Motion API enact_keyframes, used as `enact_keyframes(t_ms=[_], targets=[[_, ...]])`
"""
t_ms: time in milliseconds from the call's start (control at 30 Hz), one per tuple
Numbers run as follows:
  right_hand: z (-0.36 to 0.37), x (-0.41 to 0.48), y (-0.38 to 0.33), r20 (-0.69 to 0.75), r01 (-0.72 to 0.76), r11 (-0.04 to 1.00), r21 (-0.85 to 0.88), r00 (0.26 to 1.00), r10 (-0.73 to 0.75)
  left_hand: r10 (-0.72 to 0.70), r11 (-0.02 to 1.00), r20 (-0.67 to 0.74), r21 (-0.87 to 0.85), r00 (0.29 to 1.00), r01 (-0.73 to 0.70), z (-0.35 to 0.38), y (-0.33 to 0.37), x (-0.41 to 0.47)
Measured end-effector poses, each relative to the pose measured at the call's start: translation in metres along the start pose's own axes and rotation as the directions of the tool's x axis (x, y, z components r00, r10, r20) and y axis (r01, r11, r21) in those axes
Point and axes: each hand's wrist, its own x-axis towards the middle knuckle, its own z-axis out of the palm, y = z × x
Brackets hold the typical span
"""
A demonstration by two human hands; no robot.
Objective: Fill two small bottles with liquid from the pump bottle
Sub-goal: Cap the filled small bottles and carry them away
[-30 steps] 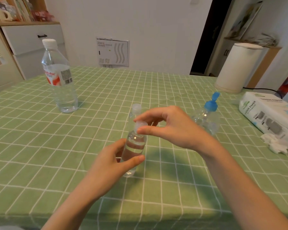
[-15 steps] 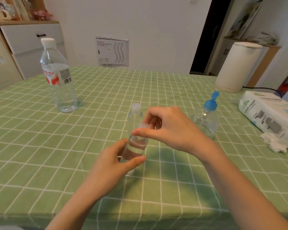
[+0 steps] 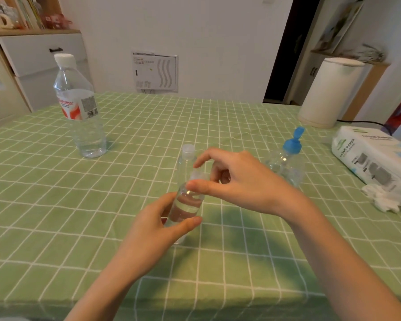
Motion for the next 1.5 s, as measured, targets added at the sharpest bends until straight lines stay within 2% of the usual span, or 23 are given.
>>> enact_keyframes(t_ms=[67, 167, 300, 433, 533, 667, 867, 1000, 1200, 1400, 1500], targets=[[-0.001, -0.002, 0.001, 0.048, 0.042, 0.998, 0.045, 0.998, -0.045, -0.003, 1.0, -0.006, -0.011, 1.0, 0.003, -0.002, -0.001, -0.001], [0.002, -0.001, 0.001, 0.017, 0.076, 0.993, 0.091, 0.997, -0.078, -0.003, 1.0, -0.007, -0.003, 1.0, 0.003, -0.002, -0.002, -0.001], [0.008, 0.004, 0.0, -0.078, 0.037, 0.999, -0.007, 0.996, -0.038, -0.005, 1.0, -0.011, 0.018, 1.0, 0.005, -0.001, -0.002, -0.001], [0.003, 0.001, 0.001, -0.006, 0.078, 0.993, 0.092, 0.997, -0.078, -0.001, 1.0, -0.015, -0.005, 1.0, 0.001, -0.002, -0.002, -0.001], [0.004, 0.001, 0.001, -0.012, 0.107, 0.992, 0.072, 0.994, -0.106, 0.004, 1.0, -0.016, 0.001, 1.0, -0.004, -0.003, -0.002, -0.001], [0.009, 0.004, -0.002, -0.075, 0.069, 0.997, 0.033, 0.995, -0.066, 0.006, 1.0, -0.013, 0.012, 1.0, -0.006, -0.001, -0.002, -0.002], [0.006, 0.003, -0.004, -0.019, 0.111, 0.993, 0.046, 0.994, -0.11, 0.014, 1.0, -0.011, 0.0, 1.0, -0.014, -0.003, -0.001, -0.002], [0.011, 0.006, -0.003, -0.084, 0.126, 0.991, 0.044, 0.989, -0.122, 0.016, 1.0, -0.03, 0.001, 0.999, -0.016, -0.001, -0.002, -0.002], [0.021, 0.012, -0.005, -0.17, 0.135, 0.99, 0.041, 0.977, -0.126, 0.052, 0.999, -0.135, 0.009, 0.99, -0.051, 0.003, -0.006, 0.0], [0.025, 0.02, 0.006, -0.169, 0.138, 0.966, 0.217, 0.98, -0.102, 0.041, 0.996, -0.135, -0.078, 0.99, -0.052, -0.001, -0.005, 0.006], [0.033, 0.024, 0.019, -0.306, 0.116, 0.94, 0.321, 0.952, -0.013, 0.016, 0.988, -0.144, -0.15, 0.989, -0.038, -0.006, -0.008, 0.007]])
